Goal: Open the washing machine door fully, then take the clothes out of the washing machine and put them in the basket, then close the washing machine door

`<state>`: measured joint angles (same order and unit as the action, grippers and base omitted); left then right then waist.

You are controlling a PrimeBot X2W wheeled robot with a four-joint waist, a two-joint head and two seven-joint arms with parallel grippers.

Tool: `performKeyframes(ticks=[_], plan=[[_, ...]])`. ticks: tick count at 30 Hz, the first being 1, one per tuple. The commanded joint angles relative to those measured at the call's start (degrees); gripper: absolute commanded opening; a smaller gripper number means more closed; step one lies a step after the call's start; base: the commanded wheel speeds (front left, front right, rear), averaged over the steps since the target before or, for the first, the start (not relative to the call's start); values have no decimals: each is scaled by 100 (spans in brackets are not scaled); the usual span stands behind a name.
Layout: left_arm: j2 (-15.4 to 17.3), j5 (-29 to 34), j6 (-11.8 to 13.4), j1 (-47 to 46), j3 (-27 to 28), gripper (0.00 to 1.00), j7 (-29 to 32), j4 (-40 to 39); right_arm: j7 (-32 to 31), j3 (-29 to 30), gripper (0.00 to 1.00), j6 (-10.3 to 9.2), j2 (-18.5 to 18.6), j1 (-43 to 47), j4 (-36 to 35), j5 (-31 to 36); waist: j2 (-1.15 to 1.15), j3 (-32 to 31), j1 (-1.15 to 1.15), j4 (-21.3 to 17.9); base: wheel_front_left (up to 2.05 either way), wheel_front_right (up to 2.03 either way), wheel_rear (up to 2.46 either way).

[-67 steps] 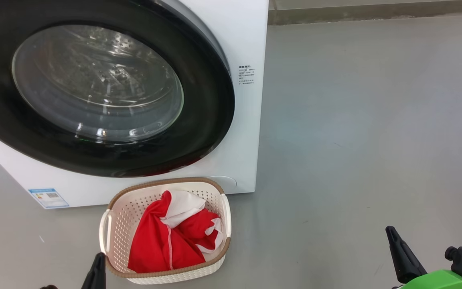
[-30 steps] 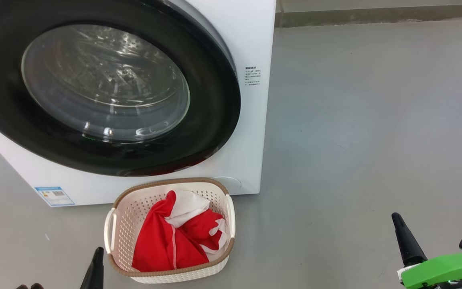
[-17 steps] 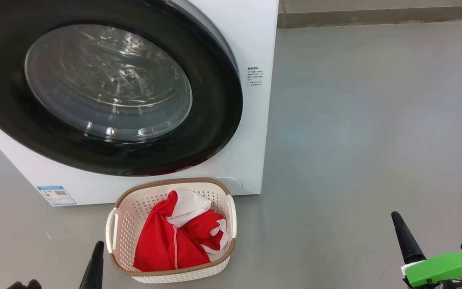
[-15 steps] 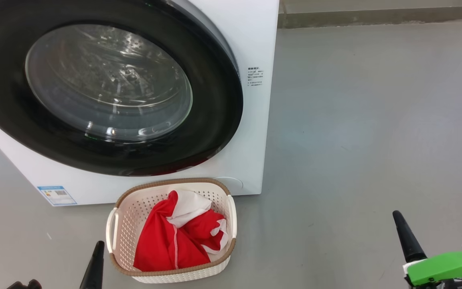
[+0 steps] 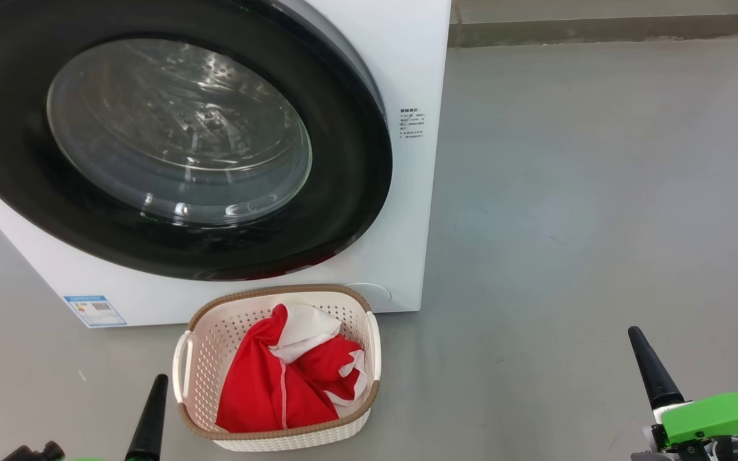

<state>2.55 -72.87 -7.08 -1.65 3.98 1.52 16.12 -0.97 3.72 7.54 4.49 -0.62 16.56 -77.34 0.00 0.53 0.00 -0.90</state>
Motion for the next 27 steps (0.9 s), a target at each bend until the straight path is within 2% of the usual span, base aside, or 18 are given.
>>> performKeyframes(ticks=[1,27], plan=[[39,-131,-32,-254,180,0,36,-162,-34,-28,0,0,37,-330,-178,-126,0,-1,0,3,0,0,0],[33,-1790,-40,-439,250,0,463,-204,-479,215,0,-5,-114,-535,-250,-1412,0,-32,0,83,0,0,0]])
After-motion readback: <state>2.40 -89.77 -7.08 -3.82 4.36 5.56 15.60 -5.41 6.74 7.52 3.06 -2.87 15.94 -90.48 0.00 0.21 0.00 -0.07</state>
